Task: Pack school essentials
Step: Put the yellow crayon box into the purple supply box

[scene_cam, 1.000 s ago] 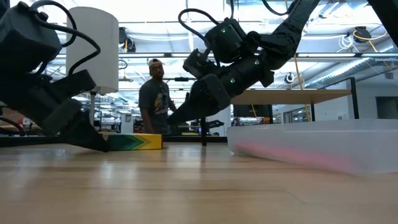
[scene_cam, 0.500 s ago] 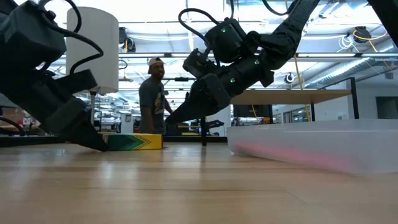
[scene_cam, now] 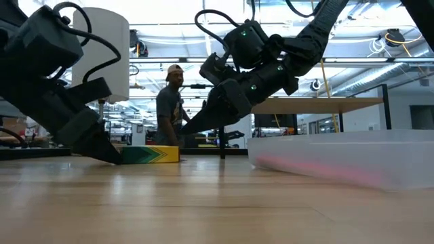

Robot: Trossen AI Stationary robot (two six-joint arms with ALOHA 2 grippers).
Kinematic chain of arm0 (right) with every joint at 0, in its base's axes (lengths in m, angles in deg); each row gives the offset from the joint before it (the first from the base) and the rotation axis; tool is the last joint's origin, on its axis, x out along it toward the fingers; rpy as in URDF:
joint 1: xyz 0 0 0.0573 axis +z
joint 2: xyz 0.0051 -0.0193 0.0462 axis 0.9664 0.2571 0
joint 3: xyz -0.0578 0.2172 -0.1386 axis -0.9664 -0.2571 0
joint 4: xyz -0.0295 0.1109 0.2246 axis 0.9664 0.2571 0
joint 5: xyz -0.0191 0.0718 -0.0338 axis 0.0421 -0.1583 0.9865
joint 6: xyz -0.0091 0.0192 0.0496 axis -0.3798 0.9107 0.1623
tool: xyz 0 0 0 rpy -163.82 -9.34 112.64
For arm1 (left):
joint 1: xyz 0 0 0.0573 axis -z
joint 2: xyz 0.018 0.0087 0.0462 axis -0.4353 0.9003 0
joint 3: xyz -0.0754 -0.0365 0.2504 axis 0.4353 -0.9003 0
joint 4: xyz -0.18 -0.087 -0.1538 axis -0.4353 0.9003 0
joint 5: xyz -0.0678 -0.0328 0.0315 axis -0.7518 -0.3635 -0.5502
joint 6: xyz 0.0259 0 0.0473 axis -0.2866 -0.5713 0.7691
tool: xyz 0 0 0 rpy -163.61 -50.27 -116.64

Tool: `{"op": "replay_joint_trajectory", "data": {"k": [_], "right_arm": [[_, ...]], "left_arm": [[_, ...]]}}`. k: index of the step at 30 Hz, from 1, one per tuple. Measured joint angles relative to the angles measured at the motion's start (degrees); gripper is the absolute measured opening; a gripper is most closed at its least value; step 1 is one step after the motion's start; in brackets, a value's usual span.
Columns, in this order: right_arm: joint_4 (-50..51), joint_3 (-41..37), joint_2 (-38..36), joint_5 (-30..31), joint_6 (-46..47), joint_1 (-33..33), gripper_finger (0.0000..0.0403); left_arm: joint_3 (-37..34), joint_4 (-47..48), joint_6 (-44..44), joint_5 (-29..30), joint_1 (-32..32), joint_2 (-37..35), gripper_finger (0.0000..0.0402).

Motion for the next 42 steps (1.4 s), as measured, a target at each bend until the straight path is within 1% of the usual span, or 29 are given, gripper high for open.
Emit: {"op": "replay_joint_trajectory", "data": {"k": [5,9,13,16,19,22,28,32,36,39,42], "right_arm": [[-0.02,0.0,0.0,5.56,1.35,-0.26,0.0254],[-0.02,0.0,0.0,6.17,2.56,-0.89,0.0254],[-0.18,0.0,0.0,8.64,4.41,-1.76,0.0254],[-1.43,0.0,0.0,8.06,5.2,-2.7,0.0254],[-2.18,0.02,0.0,4.29,5.34,-3.58,0.0254],[-2.12,0.02,0.0,2.53,6.5,-4.03,0.0254],[-2.16,0.02,0.0,2.8,7.35,-4.11,0.0254],[-1.38,0.02,0.0,5.92,7.63,-4.09,0.0254],[-1.38,0.02,0.01,6.03,9.07,-4.44,0.0254],[-2.28,0.04,1.35,5.87,9.84,-4.38,0.0254],[-2.45,1.62,4.24,5.8,10.38,-4.35,0.0254]], "left_arm": [[-0.07,-2.51,0.19,-1.87,-0.69,0.01,0.04],[-0.09,-3.17,0.46,-1.52,-0.55,0.04,0.04],[-0.09,-4.64,0.83,-2.27,-1.08,0.08,0.04],[-0.09,-5.9,2.61,-3.01,-1.17,0.15,0.04],[-0.09,-6.08,2.73,-3.71,-1.83,0.11,0.04],[-0.07,-6.57,2.8,-4.03,-2.32,0.09,0.04],[-0.02,-9.44,4.04,-4.08,-2.99,0.1,0.04],[-0.02,-9.63,4.16,-3.57,-3.07,0.09,0.04],[0.0,-9.73,3.6,-3.07,-3.19,0.07,0.04],[0.0,-9.79,2.74,-2.85,-3.63,0.07,0.04],[0.04,-9.75,2.73,-2.83,-4.03,0.04,0.04]]}}
